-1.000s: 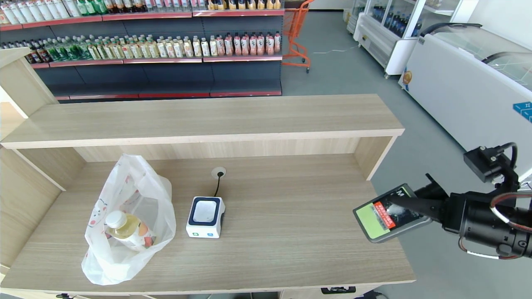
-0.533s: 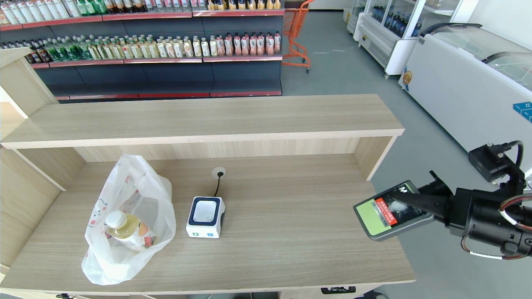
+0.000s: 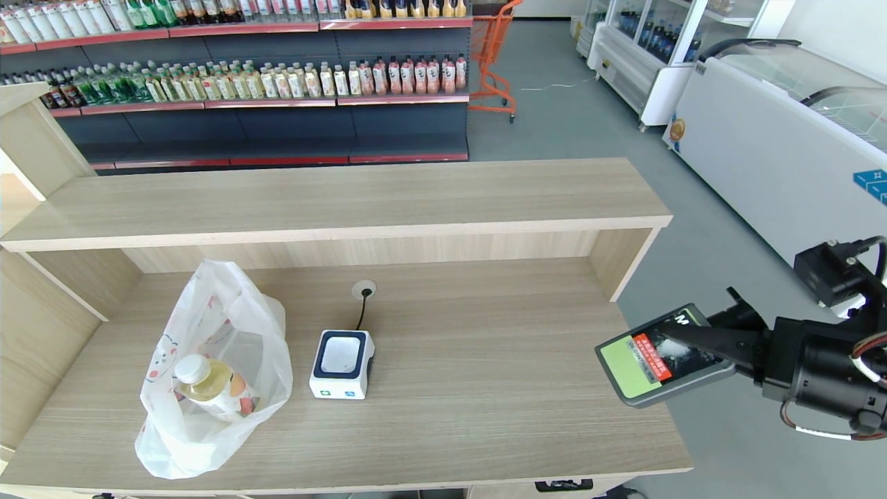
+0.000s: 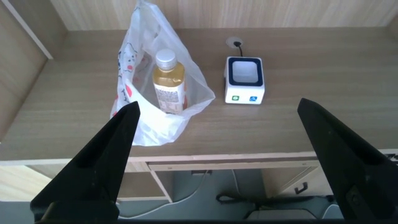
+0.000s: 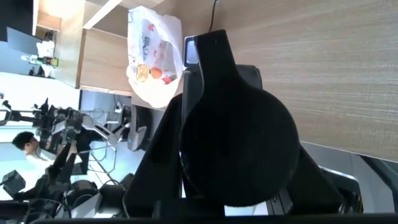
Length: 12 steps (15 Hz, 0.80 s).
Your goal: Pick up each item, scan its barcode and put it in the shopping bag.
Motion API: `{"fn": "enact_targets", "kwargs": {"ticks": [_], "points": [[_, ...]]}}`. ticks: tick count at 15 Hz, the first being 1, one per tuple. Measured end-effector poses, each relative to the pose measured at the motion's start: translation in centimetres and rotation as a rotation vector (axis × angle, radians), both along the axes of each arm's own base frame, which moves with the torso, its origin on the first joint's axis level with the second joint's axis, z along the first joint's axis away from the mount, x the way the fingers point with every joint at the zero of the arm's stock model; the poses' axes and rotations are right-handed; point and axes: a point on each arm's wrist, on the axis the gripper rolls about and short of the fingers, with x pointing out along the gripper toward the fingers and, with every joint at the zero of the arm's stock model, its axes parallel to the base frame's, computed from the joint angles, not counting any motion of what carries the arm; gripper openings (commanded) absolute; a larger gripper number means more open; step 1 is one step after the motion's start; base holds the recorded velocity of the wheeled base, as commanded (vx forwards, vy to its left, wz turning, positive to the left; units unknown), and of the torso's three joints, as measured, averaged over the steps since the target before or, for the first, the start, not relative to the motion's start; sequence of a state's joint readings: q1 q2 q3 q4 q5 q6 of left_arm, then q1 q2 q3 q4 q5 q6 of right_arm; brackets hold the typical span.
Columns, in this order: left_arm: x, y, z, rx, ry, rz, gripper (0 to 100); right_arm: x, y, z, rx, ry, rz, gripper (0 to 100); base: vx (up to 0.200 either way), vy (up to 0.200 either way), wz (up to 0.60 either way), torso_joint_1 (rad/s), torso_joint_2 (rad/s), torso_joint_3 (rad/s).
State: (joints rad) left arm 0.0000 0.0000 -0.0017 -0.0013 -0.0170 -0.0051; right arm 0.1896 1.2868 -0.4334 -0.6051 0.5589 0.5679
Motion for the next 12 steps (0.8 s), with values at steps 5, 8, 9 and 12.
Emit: {"fn": "enact_targets", "kwargs": {"ticks": [5, 8, 9, 12], "points": [[0.0, 0.0, 0.0, 0.003, 0.0, 0.0, 100, -0.2, 0.0, 0.1, 0.001, -0.004, -0.001, 0, 0.0, 0.2, 0.0, 0.002, 0.0, 0.0], [0.0, 0.0, 0.0, 0.002, 0.0, 0.0, 100, 0.0, 0.0, -0.1, -0.008, -0.003, 0.002, 0, 0.0, 0.2, 0.0, 0.004, 0.0, 0.002], [0.0, 0.0, 0.0, 0.002, 0.001, 0.0, 100, 0.2, 0.0, -0.2, -0.023, -0.009, 0.005, 0, 0.0, 0.2, 0.0, 0.002, 0.0, 0.002], [0.0, 0.0, 0.0, 0.005, 0.002, 0.0, 100, 1.4, 0.3, -0.9, -0.119, -0.056, 0.033, 0, 0.0, 0.2, 0.0, 0.002, 0.0, 0.004]]}}
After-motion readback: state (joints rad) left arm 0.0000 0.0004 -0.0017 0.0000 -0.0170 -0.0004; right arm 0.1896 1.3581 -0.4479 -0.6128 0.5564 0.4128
